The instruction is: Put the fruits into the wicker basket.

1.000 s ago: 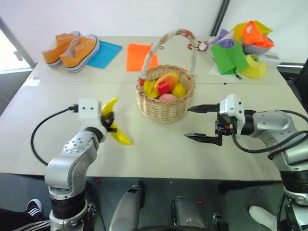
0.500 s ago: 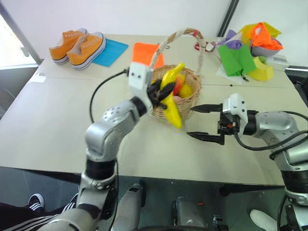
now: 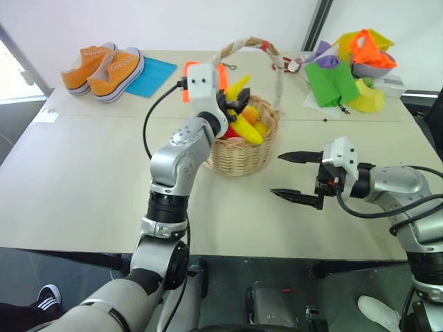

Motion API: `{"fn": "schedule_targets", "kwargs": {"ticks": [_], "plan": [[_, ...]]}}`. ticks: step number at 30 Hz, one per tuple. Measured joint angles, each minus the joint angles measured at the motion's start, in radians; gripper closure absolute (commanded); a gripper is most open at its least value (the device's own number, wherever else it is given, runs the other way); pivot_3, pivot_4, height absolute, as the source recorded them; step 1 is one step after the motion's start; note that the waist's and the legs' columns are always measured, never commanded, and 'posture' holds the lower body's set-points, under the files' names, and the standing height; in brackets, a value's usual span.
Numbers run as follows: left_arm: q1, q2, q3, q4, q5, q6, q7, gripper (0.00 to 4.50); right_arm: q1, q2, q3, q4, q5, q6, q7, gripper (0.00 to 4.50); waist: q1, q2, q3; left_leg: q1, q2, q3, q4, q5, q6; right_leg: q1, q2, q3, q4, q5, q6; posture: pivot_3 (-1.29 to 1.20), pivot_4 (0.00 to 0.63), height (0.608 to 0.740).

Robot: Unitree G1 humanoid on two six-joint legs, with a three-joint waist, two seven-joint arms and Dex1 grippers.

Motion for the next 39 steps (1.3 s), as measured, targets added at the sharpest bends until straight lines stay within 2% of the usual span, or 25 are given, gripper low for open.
{"fn": "schedule_targets", "kwargs": {"ticks": [6, 12, 15, 20, 25, 30, 35, 37, 39], "plan": [[0.086, 0.042, -0.051, -0.086, 0.007, 0.010, -0.041, 0.09, -0.005, 0.000, 0.000, 0.002, 0.000, -0.001, 0.000, 0.00, -0.001, 0.000, 0.000, 0.000, 0.000, 0.000, 0.000, 0.000, 0.000, 0.000, 0.000, 0.000, 0.000, 0.000, 0.000, 0.00, 0.150, 0.740], [0.214, 0.254, -0.202, -0.310, 0.027, -0.026, -0.257, 0.09, -0.074, 0.041, -0.003, 0.054, -0.001, -0.019, -0.020, 0.00, -0.005, 0.001, -0.001, 0.001, 0.000, 0.000, -0.001, 0.002, -0.004, 0.000, 0.000, 0.001, 0.001, 0.000, 0.000, 0.00, 0.150, 0.740], [0.319, 0.328, -0.223, -0.399, 0.025, -0.046, -0.337, 0.09, -0.136, 0.082, -0.023, 0.116, -0.017, -0.040, -0.084, 0.00, -0.005, 0.002, -0.001, 0.001, 0.000, 0.000, -0.001, 0.002, -0.003, -0.001, 0.000, 0.001, 0.001, 0.000, -0.001, 0.00, 0.150, 0.740], [0.516, 0.471, -0.062, -0.531, -0.040, -0.080, -0.422, 0.09, -0.244, 0.193, -0.065, 0.240, -0.079, -0.045, -0.301, 0.00, -0.019, 0.002, 0.000, 0.001, 0.001, -0.001, -0.003, 0.001, -0.002, -0.002, 0.001, 0.002, 0.001, 0.000, -0.001, 0.00, 0.150, 0.740], [0.667, 0.532, 0.065, -0.614, -0.092, -0.157, -0.490, 0.09, -0.289, 0.306, -0.059, 0.309, -0.125, -0.028, -0.460, 0.00, -0.023, 0.002, 0.000, 0.002, 0.000, -0.002, -0.003, 0.001, -0.002, -0.003, 0.001, 0.002, 0.001, 0.000, -0.001, 0.00, 0.150, 0.740], [0.748, 0.566, 0.175, -0.611, -0.128, -0.203, -0.526, 0.09, -0.388, 0.384, -0.059, 0.399, -0.139, -0.033, -0.517, 0.00, -0.026, 0.003, 0.000, 0.002, 0.001, -0.001, -0.004, 0.001, -0.002, -0.005, 0.001, 0.002, 0.002, 0.000, -0.001, 0.00, 0.150, 0.740], [0.781, 0.584, 0.200, -0.601, -0.130, -0.230, -0.547, 0.09, -0.480, 0.458, -0.020, 0.530, -0.179, -0.094, -0.529, 0.00, -0.024, 0.003, 0.000, 0.002, 0.001, -0.002, -0.004, 0.001, -0.002, -0.006, 0.002, 0.002, 0.002, 0.000, -0.001, 0.00, 0.150, 0.740], [0.782, 0.585, 0.202, -0.601, -0.131, -0.240, -0.547, 0.00, -0.512, 0.478, -0.003, 0.597, -0.204, -0.133, -0.534, 0.55, -0.025, 0.003, 0.000, 0.002, 0.001, -0.001, -0.004, 0.001, -0.002, -0.006, 0.002, 0.002, 0.003, 0.000, -0.001, 0.00, 0.150, 0.740], [0.787, 0.585, 0.205, -0.600, -0.133, -0.246, -0.546, 0.00, -0.541, 0.492, -0.002, 0.666, -0.224, -0.165, -0.567, 1.41, -0.024, 0.003, 0.000, 0.002, 0.001, -0.001, -0.005, 0.002, -0.003, -0.006, 0.002, 0.002, 0.003, 0.000, -0.001, 0.00, 0.150, 0.740]]}}
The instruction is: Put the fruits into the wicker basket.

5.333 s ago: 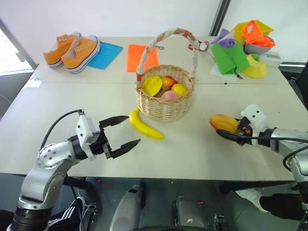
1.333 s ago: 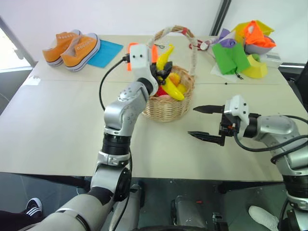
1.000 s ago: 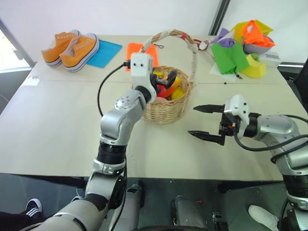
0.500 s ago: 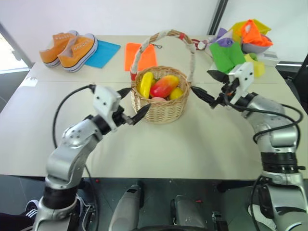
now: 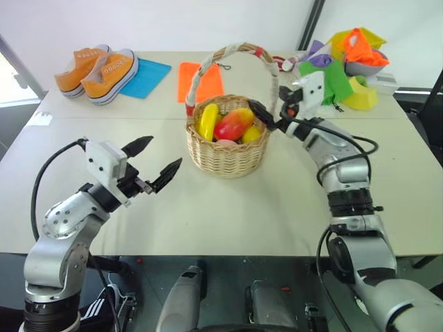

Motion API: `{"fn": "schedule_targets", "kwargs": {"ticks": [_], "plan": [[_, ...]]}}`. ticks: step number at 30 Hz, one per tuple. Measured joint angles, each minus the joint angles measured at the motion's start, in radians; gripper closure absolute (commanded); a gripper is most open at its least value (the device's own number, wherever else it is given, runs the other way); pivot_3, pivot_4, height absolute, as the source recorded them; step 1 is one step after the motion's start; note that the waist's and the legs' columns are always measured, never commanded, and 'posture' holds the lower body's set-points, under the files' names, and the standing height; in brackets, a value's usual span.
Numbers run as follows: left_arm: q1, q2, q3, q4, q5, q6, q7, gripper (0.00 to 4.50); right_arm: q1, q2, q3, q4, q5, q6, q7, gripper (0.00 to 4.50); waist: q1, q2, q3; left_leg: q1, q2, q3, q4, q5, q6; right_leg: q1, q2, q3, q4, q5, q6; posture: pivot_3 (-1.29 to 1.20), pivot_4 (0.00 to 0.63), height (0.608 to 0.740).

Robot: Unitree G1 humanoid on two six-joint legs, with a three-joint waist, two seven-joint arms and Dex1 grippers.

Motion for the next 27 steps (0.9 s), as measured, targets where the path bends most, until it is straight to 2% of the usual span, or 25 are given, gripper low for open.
{"fn": "schedule_targets", "kwargs": {"ticks": [6, 10, 17, 21, 24, 25, 27], "plan": [[0.021, 0.000, 0.003, 0.003, -0.013, -0.002, 0.002, 0.00, 0.004, -0.034, -0.028, 0.033, -0.011, -0.032, 0.000, 4.44, 0.001, 0.000, 0.000, 0.000, 0.000, 0.000, 0.000, 0.000, 0.000, 0.000, 0.000, 0.000, 0.000, 0.000, 0.000, 0.00, 0.150, 0.740], [0.019, 0.000, 0.000, 0.007, -0.016, -0.006, -0.002, 0.00, 0.050, -0.075, -0.042, -0.020, 0.005, -0.023, 0.024, 4.44, 0.004, 0.000, 0.000, 0.000, 0.000, 0.000, 0.000, 0.000, 0.000, 0.000, 0.000, 0.000, 0.000, 0.000, 0.000, 0.00, 0.150, 0.740], [-0.081, -0.033, -0.075, 0.122, -0.026, -0.043, -0.044, 0.00, 0.263, -0.370, -0.346, -0.039, 0.014, -0.012, -0.131, 4.44, 0.053, 0.001, 0.000, -0.001, -0.001, 0.001, 0.001, 0.000, 0.001, 0.001, -0.002, 0.000, -0.001, 0.000, 0.000, 0.00, 0.150, 0.740], [-0.165, -0.063, -0.135, 0.187, -0.019, -0.065, -0.069, 0.00, 0.386, -0.403, -0.465, -0.078, 0.015, -0.010, -0.235, 4.44, 0.047, 0.003, -0.001, 0.000, 0.000, 0.002, 0.001, 0.000, 0.001, 0.005, -0.002, 0.000, 0.000, 0.000, 0.000, 0.00, 0.150, 0.740], [-0.212, -0.070, -0.165, 0.241, -0.011, -0.085, -0.092, 0.00, 0.452, -0.403, -0.500, -0.140, 0.013, -0.006, -0.292, 4.44, 0.035, 0.005, -0.003, 0.000, 0.000, 0.003, 0.001, 0.000, 0.001, 0.005, -0.002, 0.000, 0.000, 0.000, 0.000, 0.00, 0.150, 0.740], [-0.222, -0.071, -0.172, 0.257, -0.006, -0.091, -0.100, 0.00, 0.471, -0.402, -0.498, -0.167, 0.005, -0.006, -0.302, 3.48, 0.026, 0.005, -0.003, 0.000, 0.000, 0.003, 0.001, 0.000, 0.001, 0.005, -0.001, 0.000, 0.000, 0.000, 0.000, 0.00, 0.150, 0.740], [-0.229, -0.071, -0.185, 0.278, -0.002, -0.102, -0.111, 0.00, 0.499, -0.397, -0.497, -0.187, -0.007, -0.008, -0.319, 2.62, 0.022, 0.005, -0.003, 0.000, 0.000, 0.003, 0.001, 0.000, 0.001, 0.005, -0.001, 0.000, 0.000, 0.000, 0.000, 0.00, 0.150, 0.740]]}}
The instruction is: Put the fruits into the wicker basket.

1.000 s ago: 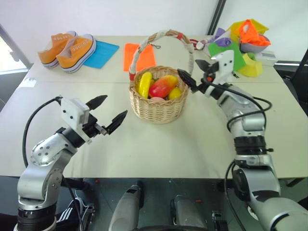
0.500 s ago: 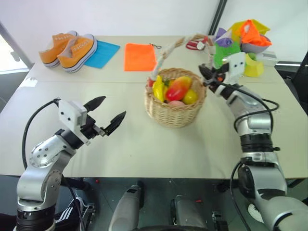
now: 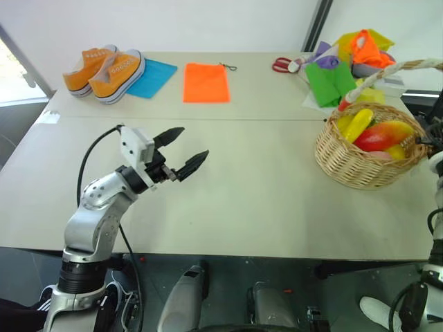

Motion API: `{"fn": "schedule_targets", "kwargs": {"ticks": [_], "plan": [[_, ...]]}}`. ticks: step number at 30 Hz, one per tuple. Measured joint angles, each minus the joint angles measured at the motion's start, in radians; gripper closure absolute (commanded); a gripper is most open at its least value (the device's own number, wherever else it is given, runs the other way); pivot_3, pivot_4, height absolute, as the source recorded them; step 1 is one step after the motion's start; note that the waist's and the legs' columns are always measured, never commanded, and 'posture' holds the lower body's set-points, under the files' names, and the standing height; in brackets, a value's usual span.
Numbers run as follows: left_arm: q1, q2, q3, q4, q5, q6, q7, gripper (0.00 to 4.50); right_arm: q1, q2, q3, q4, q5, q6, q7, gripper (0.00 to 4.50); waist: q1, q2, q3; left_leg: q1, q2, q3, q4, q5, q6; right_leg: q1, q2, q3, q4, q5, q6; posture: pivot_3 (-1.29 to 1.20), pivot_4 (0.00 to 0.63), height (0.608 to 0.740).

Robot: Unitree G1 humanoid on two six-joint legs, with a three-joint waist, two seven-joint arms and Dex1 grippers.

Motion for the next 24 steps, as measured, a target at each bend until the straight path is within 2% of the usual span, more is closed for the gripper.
{"fn": "schedule_targets", "kwargs": {"ticks": [5, 10, 14, 15, 19, 22, 24], "plan": [[-0.012, -0.002, -0.009, 0.017, 0.006, -0.009, -0.012, 0.00, 0.039, 0.035, -0.017, -0.054, -0.020, -0.048, -0.069, 0.03, -0.018, 0.000, 0.000, 0.000, 0.000, 0.000, 0.000, 0.000, 0.000, 0.000, 0.000, 0.000, 0.001, 0.000, 0.000, 0.00, 0.150, 0.740], [-0.005, -0.006, -0.010, 0.015, 0.010, -0.013, -0.008, 0.00, 0.166, 0.213, -0.028, -0.326, -0.070, -0.126, -0.195, 0.03, -0.022, 0.000, 0.000, 0.000, 0.000, -0.001, -0.001, 0.000, 0.000, 0.000, 0.001, 0.000, 0.002, 0.000, 0.000, 0.00, 0.150, 0.740], [0.029, -0.004, -0.006, 0.012, 0.011, -0.011, 0.010, 0.00, 0.264, 0.281, 0.071, -0.504, -0.143, -0.148, -0.210, 0.03, -0.024, 0.002, 0.000, 0.001, 0.000, -0.001, -0.001, 0.000, 0.000, -0.002, 0.001, 0.001, 0.002, 0.000, 0.000, 0.00, 0.150, 0.740], [0.037, 0.000, -0.003, 0.009, 0.011, -0.008, 0.017, 0.00, 0.271, 0.286, 0.120, -0.545, -0.118, -0.150, -0.161, 0.03, -0.028, 0.002, -0.001, 0.001, 0.001, -0.001, -0.001, 0.000, 0.000, -0.002, 0.001, 0.001, 0.002, 0.000, 0.000, 0.00, 0.150, 0.740], [0.064, 0.049, 0.011, 0.005, 0.030, 0.008, 0.035, 0.00, 0.295, 0.249, 0.390, -0.652, 0.165, -0.004, 0.222, 0.03, -0.026, 0.002, -0.001, 0.005, 0.002, -0.002, -0.001, 0.000, 0.000, -0.001, 0.002, 0.001, 0.001, -0.001, -0.001, 0.00, 0.150, 0.740], [0.112, 0.096, 0.057, 0.005, 0.048, 0.011, 0.043, 0.00, 0.325, 0.156, 0.421, -0.625, 0.264, 0.064, 0.411, 0.03, -0.005, 0.002, 0.000, 0.003, -0.001, -0.003, 0.000, -0.001, 0.001, -0.001, -0.001, 0.000, -0.002, -0.001, -0.001, 0.00, 0.150, 0.740], [0.159, 0.113, 0.085, 0.010, 0.059, -0.008, 0.043, 0.00, 0.296, 0.075, 0.427, -0.558, 0.260, 0.065, 0.512, 0.03, -0.003, 0.002, -0.001, 0.003, -0.001, -0.002, 0.001, -0.002, 0.001, -0.001, -0.002, 0.001, -0.004, -0.002, -0.004, 0.00, 0.150, 0.740]]}}
